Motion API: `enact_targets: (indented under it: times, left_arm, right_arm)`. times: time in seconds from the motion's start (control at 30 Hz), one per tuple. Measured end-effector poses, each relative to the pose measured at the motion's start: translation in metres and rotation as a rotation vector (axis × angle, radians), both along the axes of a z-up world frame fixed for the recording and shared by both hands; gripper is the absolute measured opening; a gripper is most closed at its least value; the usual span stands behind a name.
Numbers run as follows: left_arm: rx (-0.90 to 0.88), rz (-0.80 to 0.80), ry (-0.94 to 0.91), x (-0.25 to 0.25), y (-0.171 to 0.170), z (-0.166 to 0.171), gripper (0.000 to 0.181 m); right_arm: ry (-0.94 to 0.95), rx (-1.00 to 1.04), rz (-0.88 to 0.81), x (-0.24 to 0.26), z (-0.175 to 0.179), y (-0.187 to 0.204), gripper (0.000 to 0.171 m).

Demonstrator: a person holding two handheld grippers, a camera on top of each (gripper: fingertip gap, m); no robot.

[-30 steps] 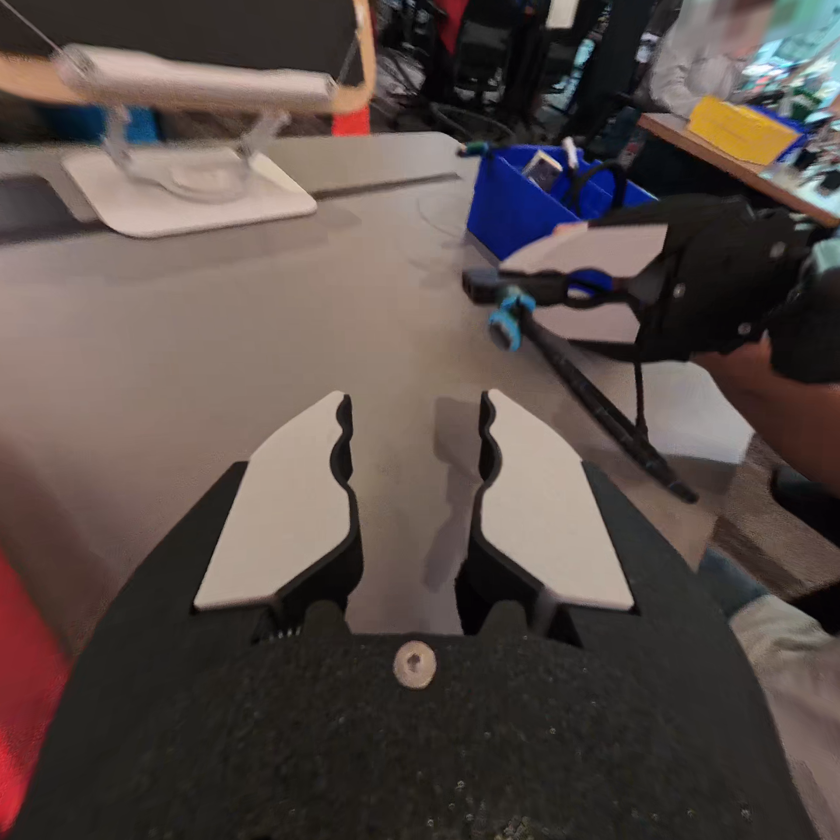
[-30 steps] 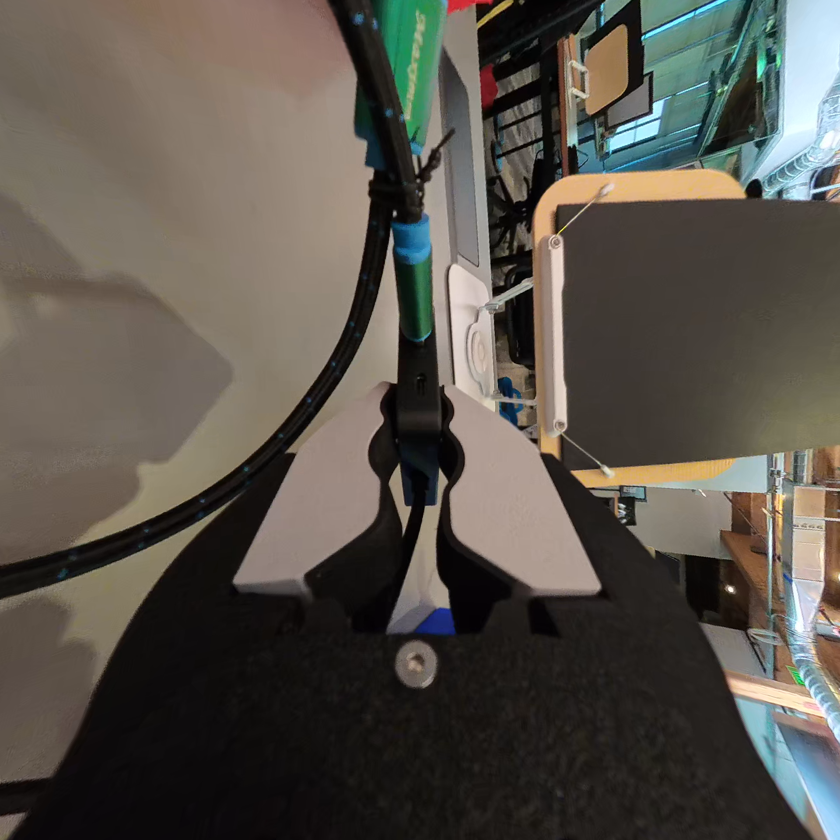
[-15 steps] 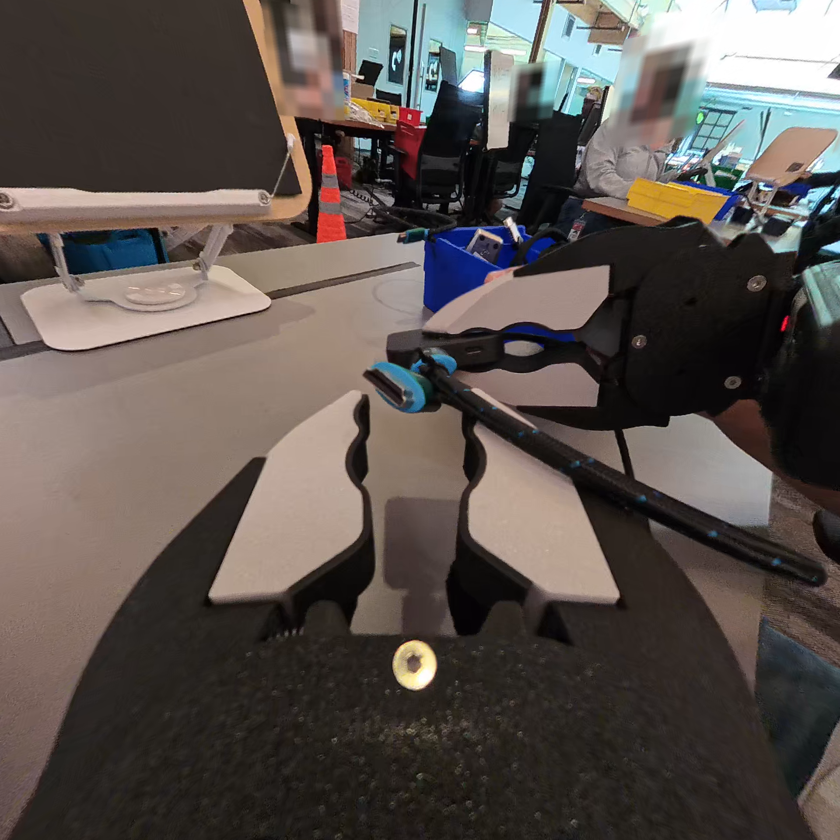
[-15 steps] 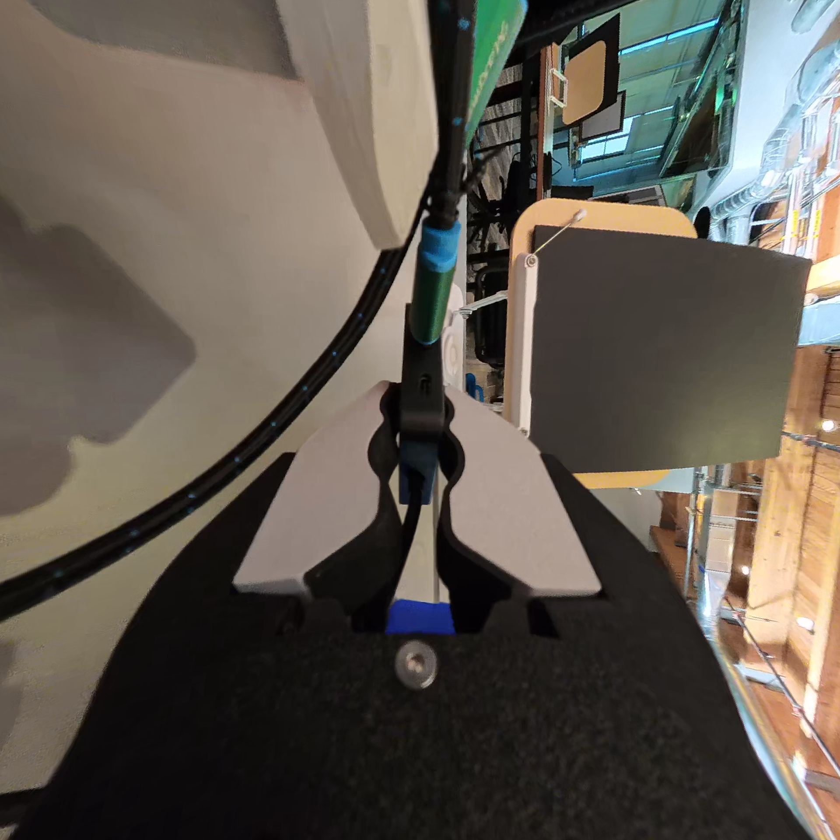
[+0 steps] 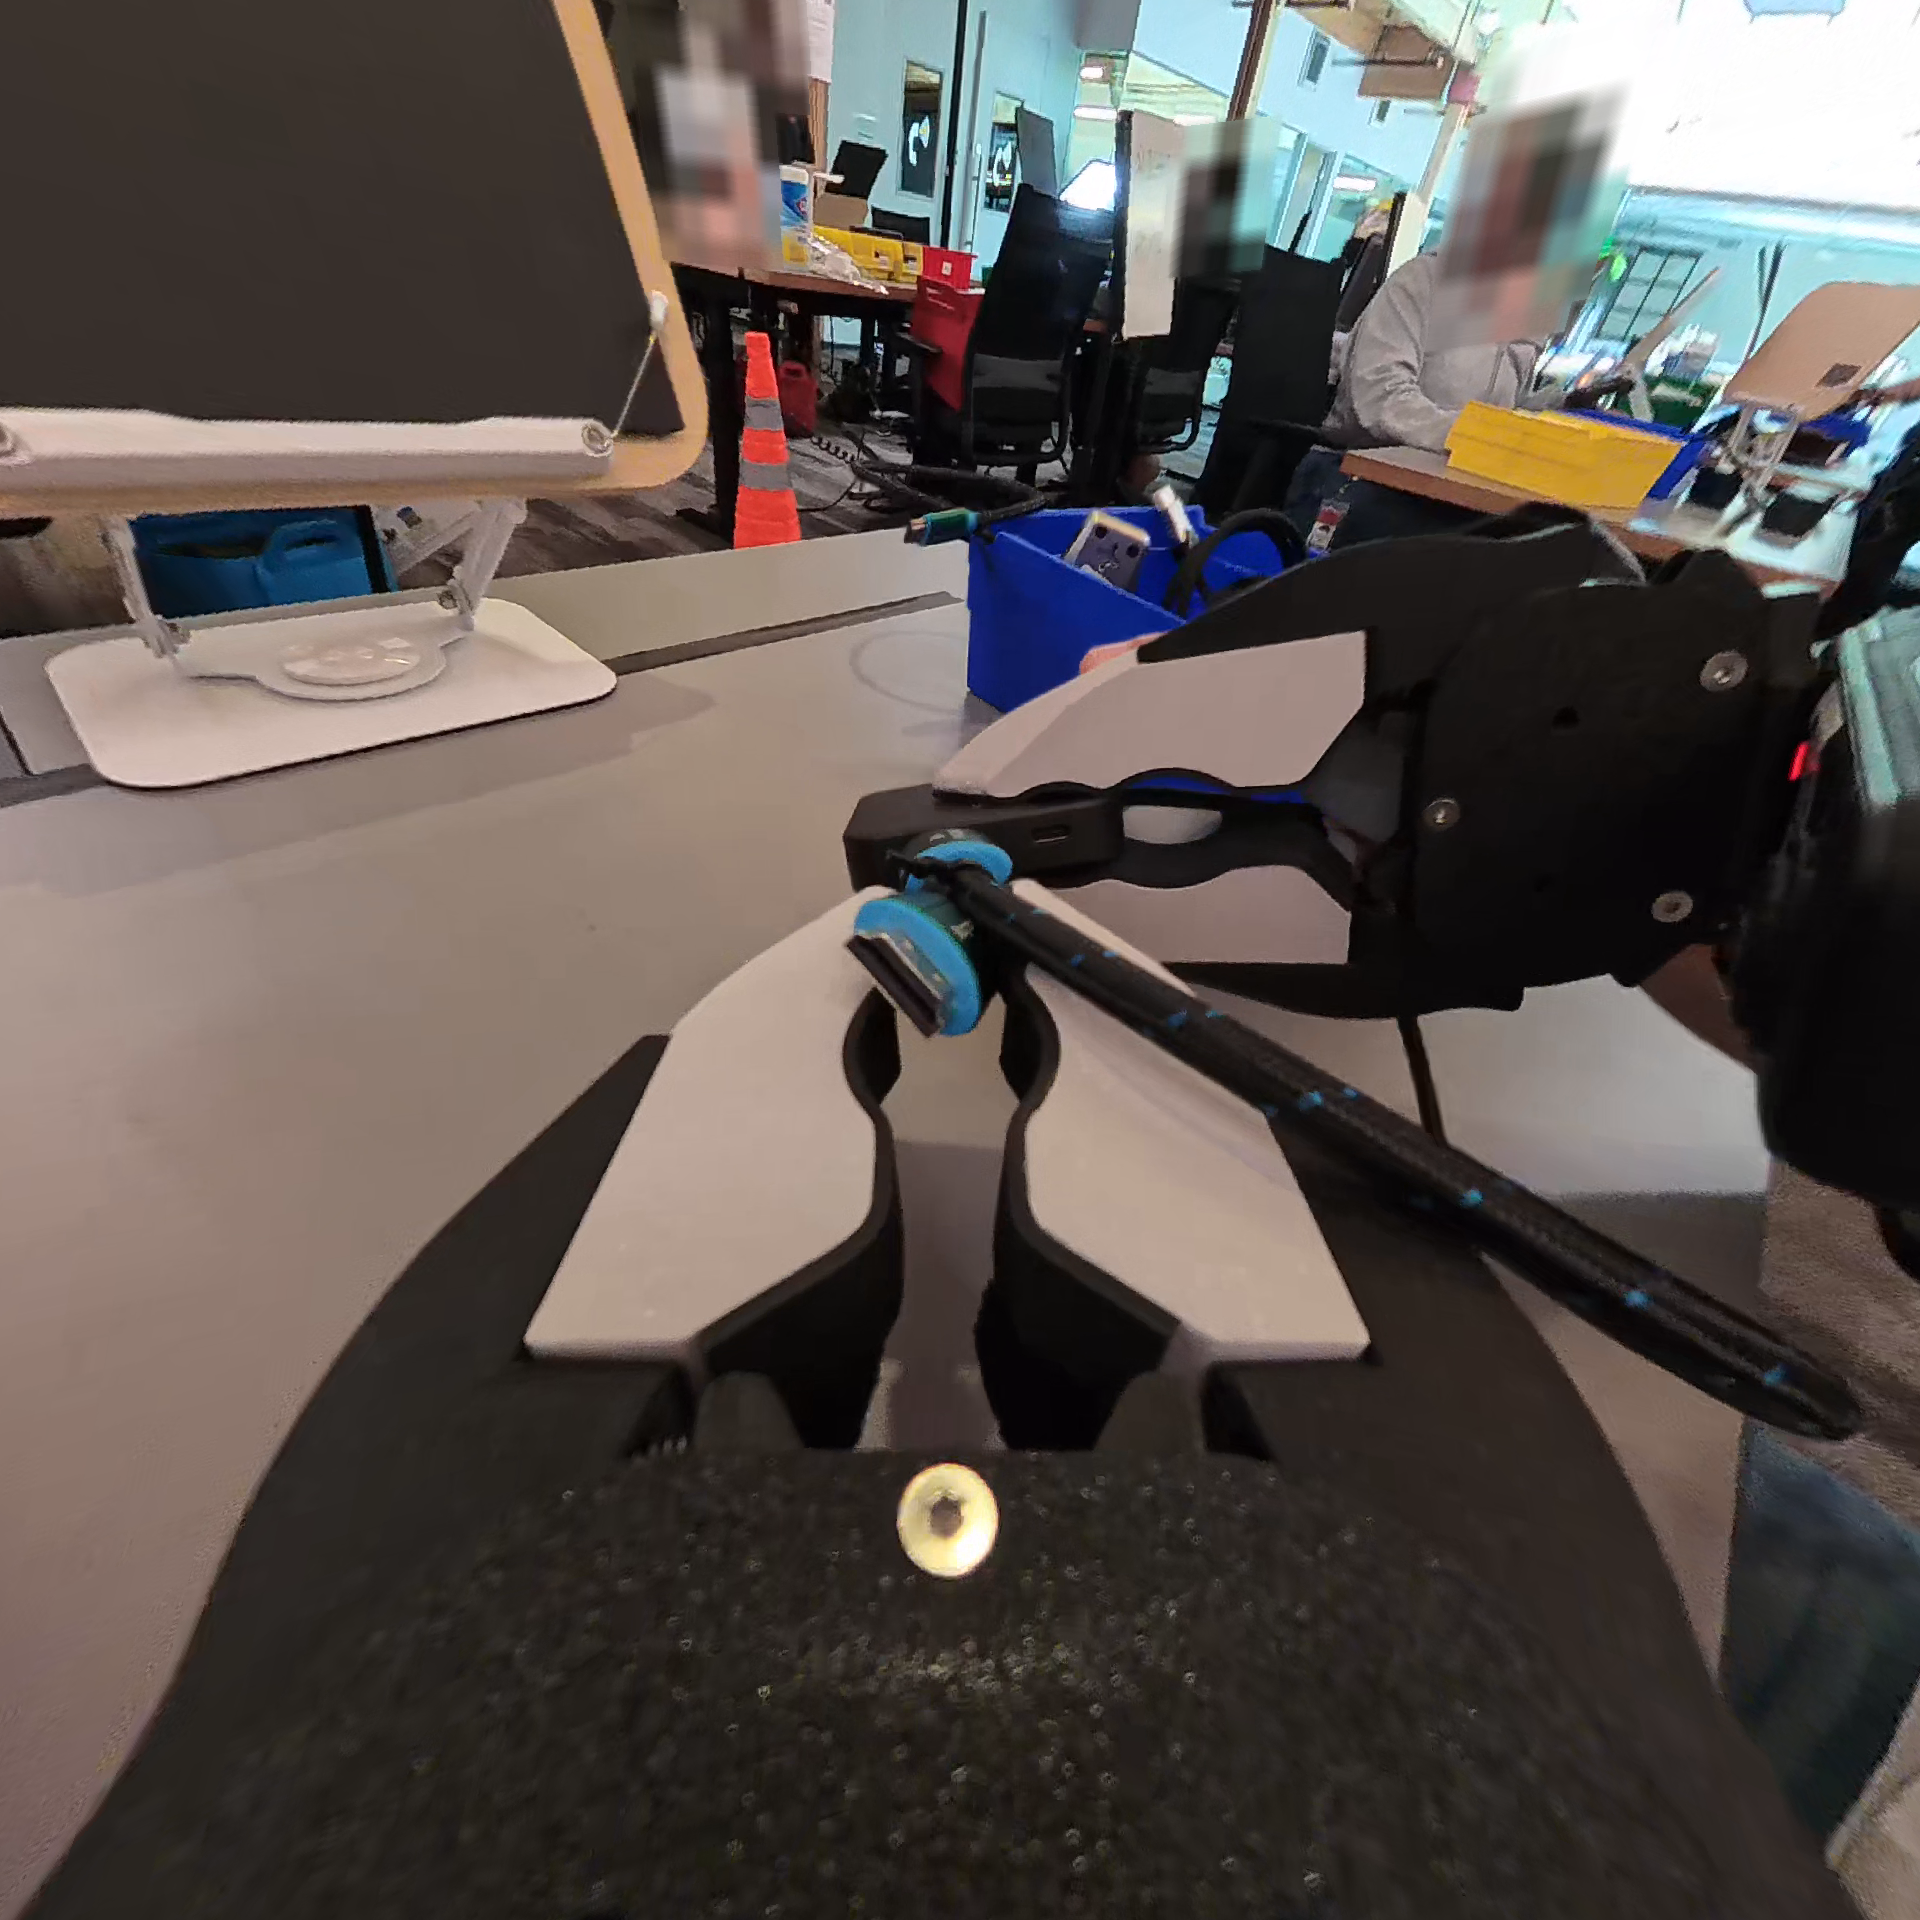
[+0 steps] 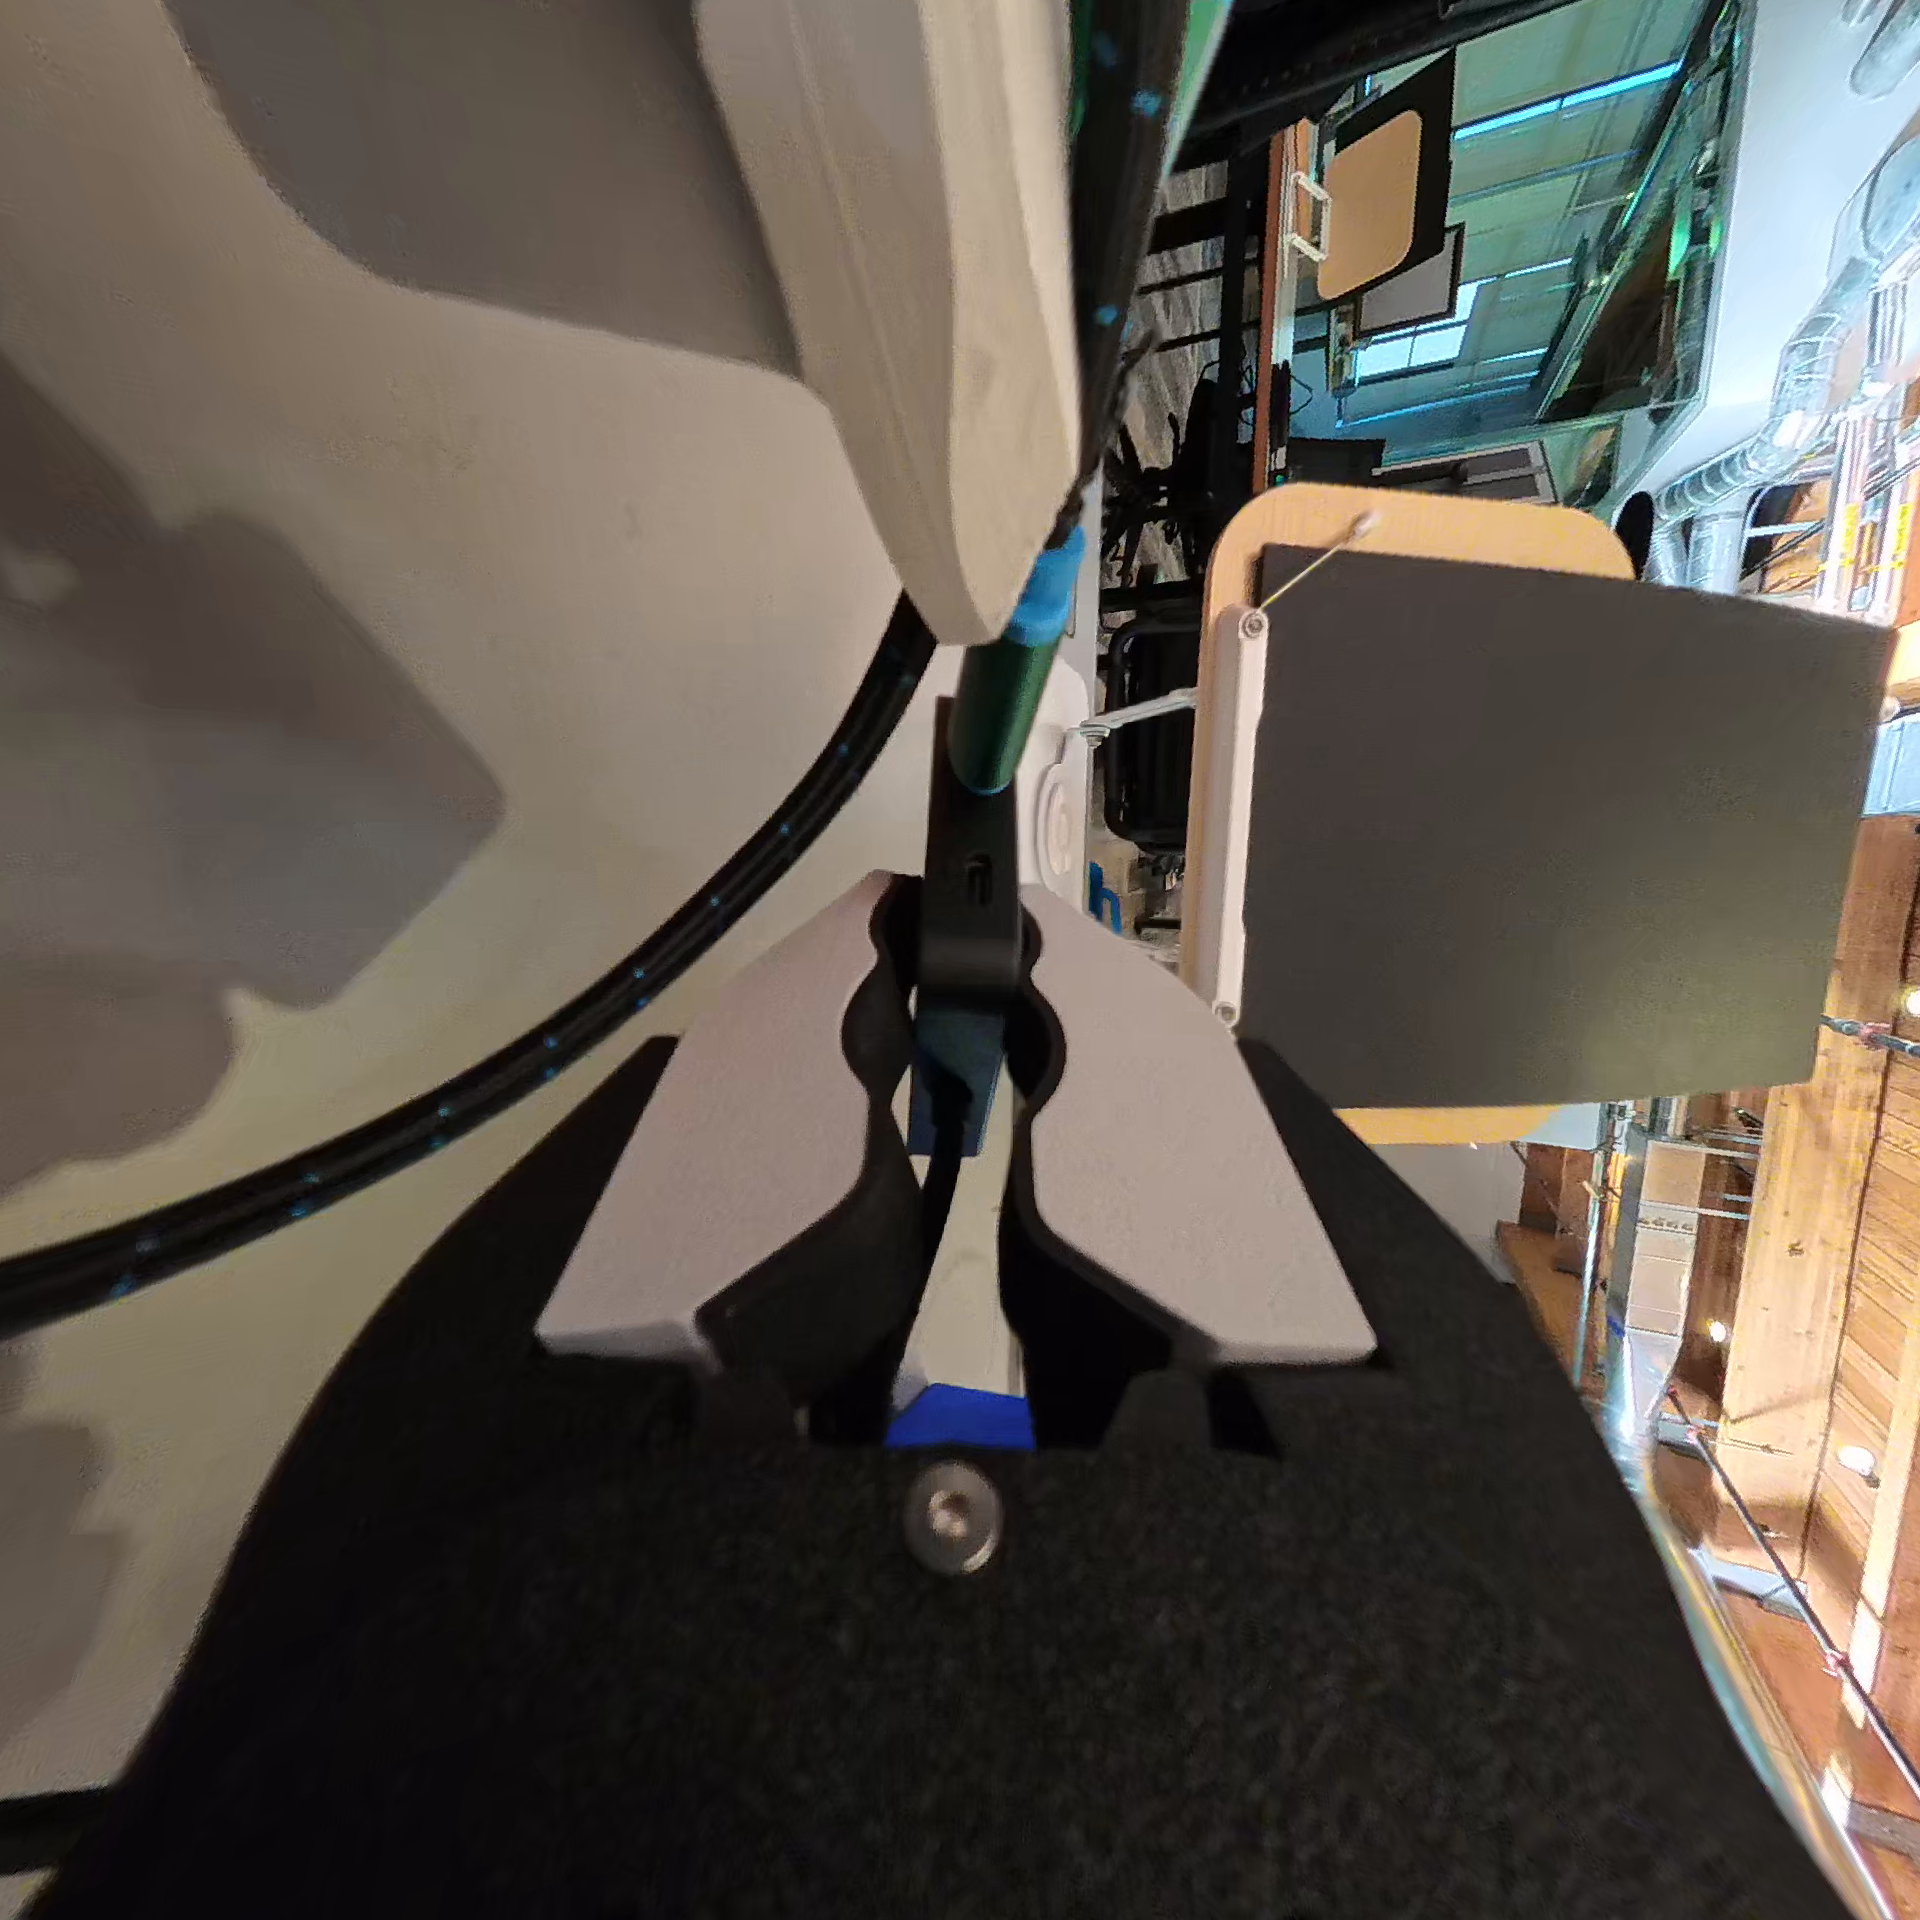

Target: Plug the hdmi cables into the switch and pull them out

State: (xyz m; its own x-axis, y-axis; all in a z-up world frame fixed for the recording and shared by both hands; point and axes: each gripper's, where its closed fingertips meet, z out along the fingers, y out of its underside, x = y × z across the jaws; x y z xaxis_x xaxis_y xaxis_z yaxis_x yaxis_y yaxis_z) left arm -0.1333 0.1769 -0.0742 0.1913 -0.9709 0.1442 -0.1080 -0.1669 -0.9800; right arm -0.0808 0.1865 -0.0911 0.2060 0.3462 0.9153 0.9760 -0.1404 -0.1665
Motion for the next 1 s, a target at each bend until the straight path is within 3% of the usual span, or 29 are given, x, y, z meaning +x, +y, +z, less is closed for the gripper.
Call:
enact_targets:
  times: [0.33,0.5,0.6,0.8,1.0]
  left_arm:
    - [-0.053,-0.018,0.020,0.005,-0.001,-0.011,0.012]
    - [-0.078,-0.020,0.109,0.007,0.004,-0.026,0.011]
    - [-0.076,-0.048,0.149,0.002,0.002,-0.032,0.012]
    - [-0.113,0.033,0.210,-0.045,0.010,-0.054,0.042]
    - [-0.111,0.147,0.167,-0.093,0.011,-0.056,0.049]
  right_arm:
    - [0.094,-0.038,0.009,-0.001,-0.011,0.001,0.014]
    - [0.246,-0.133,0.010,0.000,-0.032,0.007,0.015]
    - [0.240,-0.152,0.026,0.000,-0.037,0.007,0.015]
    - [0.220,-0.165,-0.023,0.011,-0.038,0.009,0.015]
    - [0.216,-0.172,-0.057,0.023,-0.035,0.009,0.015]
